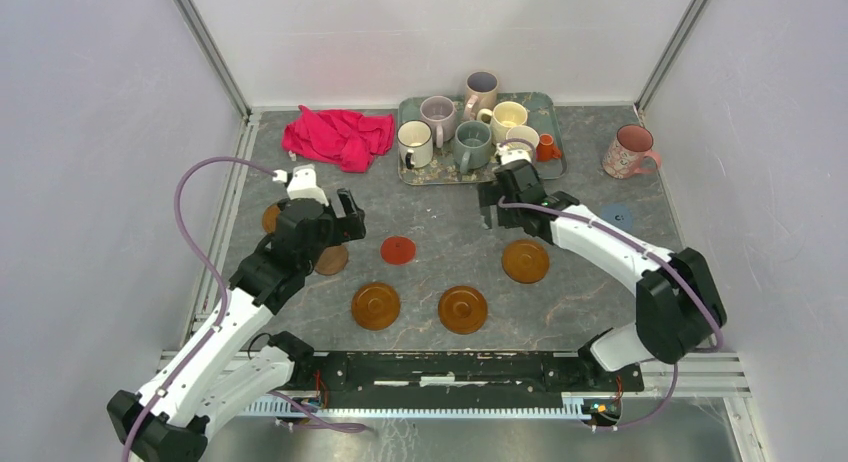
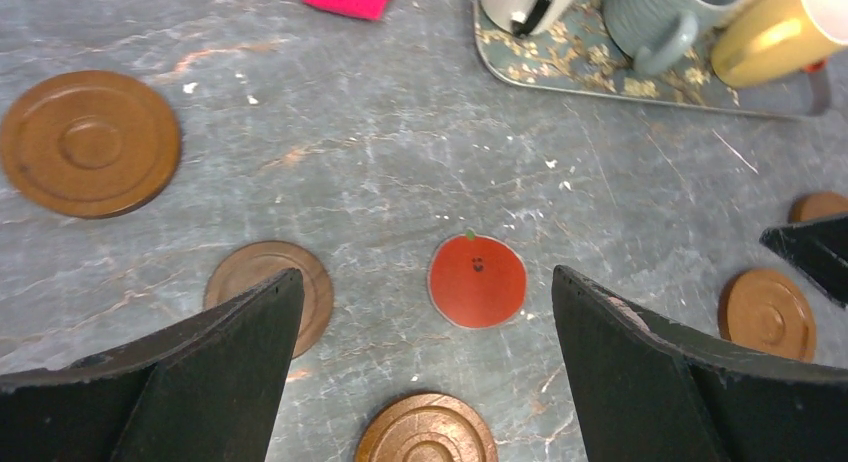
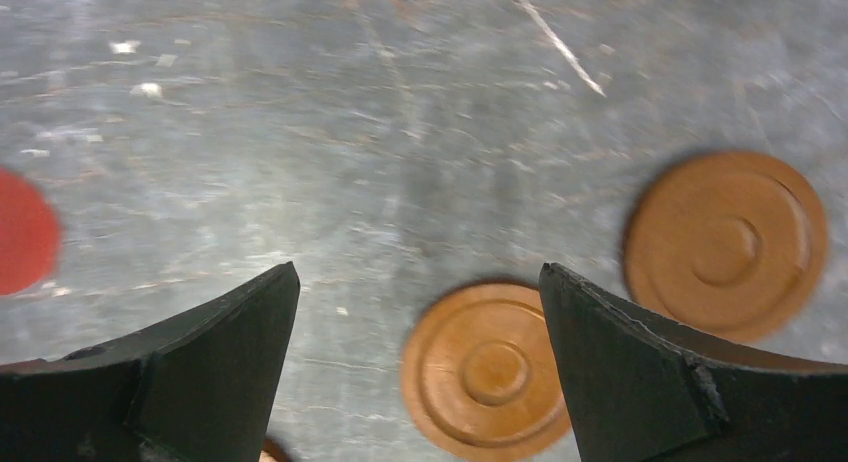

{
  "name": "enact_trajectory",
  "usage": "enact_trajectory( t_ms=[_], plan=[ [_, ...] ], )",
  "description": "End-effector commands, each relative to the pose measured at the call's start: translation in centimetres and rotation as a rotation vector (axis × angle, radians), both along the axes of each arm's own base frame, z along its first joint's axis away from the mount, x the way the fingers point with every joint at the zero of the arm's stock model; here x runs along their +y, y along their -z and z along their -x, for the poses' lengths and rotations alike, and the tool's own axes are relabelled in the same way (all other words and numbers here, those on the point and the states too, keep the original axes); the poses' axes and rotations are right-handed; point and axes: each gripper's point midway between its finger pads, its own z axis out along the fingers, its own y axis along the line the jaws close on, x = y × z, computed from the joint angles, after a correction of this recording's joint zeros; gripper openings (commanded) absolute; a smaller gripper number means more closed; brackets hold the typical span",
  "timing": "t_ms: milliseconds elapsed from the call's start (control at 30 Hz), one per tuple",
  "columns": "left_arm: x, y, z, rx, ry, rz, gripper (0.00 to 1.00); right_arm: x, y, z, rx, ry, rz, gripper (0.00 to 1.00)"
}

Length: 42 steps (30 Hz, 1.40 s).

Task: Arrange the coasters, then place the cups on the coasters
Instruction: Move the coaster to the center of the board.

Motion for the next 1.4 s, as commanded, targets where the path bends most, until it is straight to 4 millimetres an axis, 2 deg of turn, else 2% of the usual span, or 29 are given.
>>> enact_trajectory(
  t_ms=[0, 200, 400, 567, 700, 933, 1133, 1367],
  plan=[
    [-3.0, -2.0, -0.7, -0.053, 0.163, 0.040, 1.00, -5.3, -0.4, 0.0, -0.038, 0.161, 0.035, 0.98],
    [-4.8, -1.1, -0.2, -0.029, 0.256, 0.074, 1.00, -13.4, -0.1, -0.3, -0.046, 0.378, 0.042, 0.98],
    [-5.3, -0.9, 0.1, -0.022, 0.286, 0.077, 1.00, -19.4, 0.3, -1.2, -0.053, 0.548, 0.036, 0.98],
    [-5.6, -0.6, 0.2, -0.012, 0.299, 0.076, 1.00, -24.0, 1.8, -1.6, -0.033, 0.671, 0.013, 0.98],
    [-5.7, -0.7, 0.3, -0.014, 0.301, 0.076, 1.00, -26.0, 2.7, -2.4, -0.024, 0.726, -0.017, 0.98],
    [-5.7, -0.5, 0.3, -0.006, 0.308, 0.072, 1.00, -28.0, 3.6, -4.4, -0.012, 0.768, -0.074, 0.98],
    [-5.7, -0.3, 0.4, 0.000, 0.308, 0.070, 1.00, -30.0, 4.8, -4.5, 0.011, 0.816, -0.131, 0.98],
    [-5.8, -0.2, 0.2, 0.004, 0.311, 0.067, 1.00, -30.6, 6.2, -4.8, 0.046, 0.817, -0.120, 0.98]
  ],
)
